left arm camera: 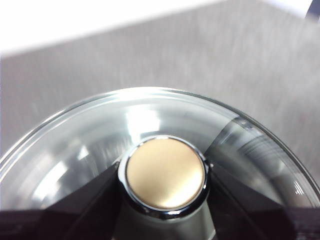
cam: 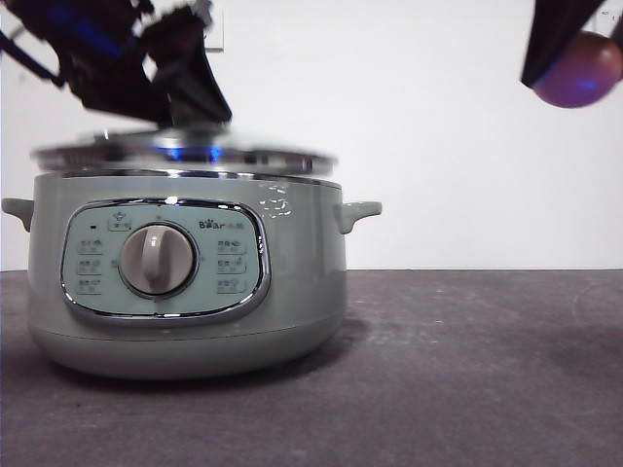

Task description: Pick up the egg,open the lid,put the egg in the pot,close the lid

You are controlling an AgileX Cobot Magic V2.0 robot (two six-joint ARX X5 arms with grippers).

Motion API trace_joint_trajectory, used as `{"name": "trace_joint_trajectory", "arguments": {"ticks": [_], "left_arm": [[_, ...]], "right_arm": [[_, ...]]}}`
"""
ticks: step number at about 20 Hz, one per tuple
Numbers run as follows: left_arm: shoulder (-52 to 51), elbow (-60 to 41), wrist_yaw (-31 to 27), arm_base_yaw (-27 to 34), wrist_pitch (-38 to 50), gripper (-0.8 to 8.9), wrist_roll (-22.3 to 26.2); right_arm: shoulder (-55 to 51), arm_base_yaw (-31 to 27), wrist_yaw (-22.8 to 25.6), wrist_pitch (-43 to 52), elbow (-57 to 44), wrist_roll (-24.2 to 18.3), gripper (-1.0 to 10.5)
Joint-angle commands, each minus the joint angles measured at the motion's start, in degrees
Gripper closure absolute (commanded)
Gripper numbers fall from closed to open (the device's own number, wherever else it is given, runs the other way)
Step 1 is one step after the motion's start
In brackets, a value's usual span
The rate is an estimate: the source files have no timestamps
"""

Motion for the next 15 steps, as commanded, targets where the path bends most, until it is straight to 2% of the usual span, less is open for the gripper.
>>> {"name": "trace_joint_trajectory", "arguments": {"ticks": [1,5,6,10,15], "left_arm": [[-5.09,1.55,-0.55,-0.24,3.17,8.22,0.83],[-12.87,5.33,-4.17,-0.24,-2.4,8.22,1.14],[-14.75,6.88,-5.75,-0.24,-5.01,8.22,2.43],[-21.53,13.84,-12.33,-0.22,-16.31,8.22,5.29],[-28.46,19.34,-15.47,-0.22,-26.29,8.22,5.27]], "right_arm": [[0.37,0.04,-5.75,5.44,-0.04,-0.13,9.6],[3.72,0.07,-16.11,14.58,0.76,-0.13,9.6],[5.75,0.09,-17.22,14.93,2.16,-0.44,9.6],[17.68,0.57,-19.71,14.29,12.17,-5.22,9.6],[35.34,1.86,-19.67,10.43,29.79,-11.34,9.6]]}}
